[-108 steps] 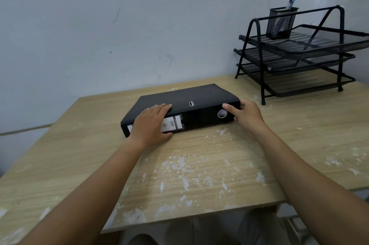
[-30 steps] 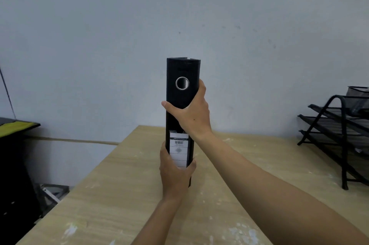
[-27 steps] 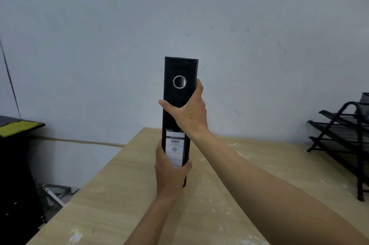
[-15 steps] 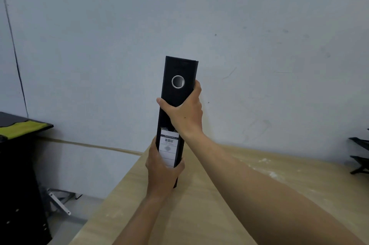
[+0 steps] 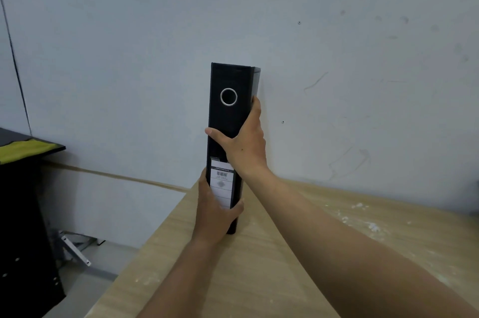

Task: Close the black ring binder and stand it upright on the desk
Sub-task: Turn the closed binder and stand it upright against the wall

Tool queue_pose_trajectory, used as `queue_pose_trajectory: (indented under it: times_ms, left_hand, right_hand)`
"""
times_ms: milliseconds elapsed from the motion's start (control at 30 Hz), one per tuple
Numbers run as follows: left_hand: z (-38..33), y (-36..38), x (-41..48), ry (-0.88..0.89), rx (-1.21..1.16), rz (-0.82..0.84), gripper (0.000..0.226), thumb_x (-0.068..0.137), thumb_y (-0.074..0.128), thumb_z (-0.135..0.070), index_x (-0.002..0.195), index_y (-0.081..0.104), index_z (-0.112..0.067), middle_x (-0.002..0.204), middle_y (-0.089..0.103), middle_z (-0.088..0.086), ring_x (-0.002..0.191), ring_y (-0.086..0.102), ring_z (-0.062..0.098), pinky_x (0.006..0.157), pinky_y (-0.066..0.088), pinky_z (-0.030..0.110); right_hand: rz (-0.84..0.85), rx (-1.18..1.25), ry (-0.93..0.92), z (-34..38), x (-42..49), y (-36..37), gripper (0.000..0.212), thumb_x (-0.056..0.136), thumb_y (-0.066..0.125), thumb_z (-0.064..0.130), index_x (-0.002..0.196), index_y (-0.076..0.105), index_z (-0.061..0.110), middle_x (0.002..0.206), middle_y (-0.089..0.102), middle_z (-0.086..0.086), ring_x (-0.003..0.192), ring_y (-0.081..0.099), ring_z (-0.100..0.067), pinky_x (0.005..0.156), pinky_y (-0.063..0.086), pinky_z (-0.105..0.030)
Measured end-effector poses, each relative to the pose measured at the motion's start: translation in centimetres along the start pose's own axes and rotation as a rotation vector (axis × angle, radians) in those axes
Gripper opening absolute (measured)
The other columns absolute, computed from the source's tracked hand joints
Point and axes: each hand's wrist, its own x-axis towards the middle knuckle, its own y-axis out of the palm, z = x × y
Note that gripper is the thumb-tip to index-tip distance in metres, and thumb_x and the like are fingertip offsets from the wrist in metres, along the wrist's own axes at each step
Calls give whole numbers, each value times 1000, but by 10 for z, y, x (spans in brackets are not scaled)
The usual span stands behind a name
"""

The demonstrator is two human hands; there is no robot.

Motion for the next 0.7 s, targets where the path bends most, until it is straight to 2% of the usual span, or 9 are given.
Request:
queue_pose_trajectory:
  times_ms: [100,233,367,567,700]
  left_hand:
    - [4,-1,8,15,33,-5,100,67,85,-19,144,22,-23,134,40,-12,127,41,7,105,39,29]
    - [7,-2,14,24,52,-10,101,67,85,-21,144,20,-28,133,39,-15,126,41,5,104,38,28]
    - [7,-1,10,-17,68,-23,99,67,85,-23,142,21,-27,138,42,-8,127,43,9,101,41,30]
    - [4,-1,7,-78,132,-33,90,67,84,-28,136,25,-25,131,46,-9,118,48,10,86,46,29]
    - [1,-2,7,-143,187,-47,90,65,83,-35,133,25,-28,128,47,-10,112,51,13,82,56,42]
  right_hand:
    - [31,15,18,-7,7,0,112,69,82,47,151,7,31,153,36,4,134,45,-22,103,47,-48]
    - [35,14,10,-11,13,1,114,69,81,50,152,6,29,154,34,4,136,44,-22,106,45,-46]
    - [41,-1,20,-11,10,6,113,68,80,52,152,9,26,152,38,3,134,46,-22,104,46,-46]
    - [72,-20,52,-11,10,5,113,66,80,54,151,11,26,150,40,1,133,46,-25,104,46,-49]
    - [94,-33,65,-10,11,5,113,66,80,54,151,12,24,150,40,0,133,47,-26,104,45,-50]
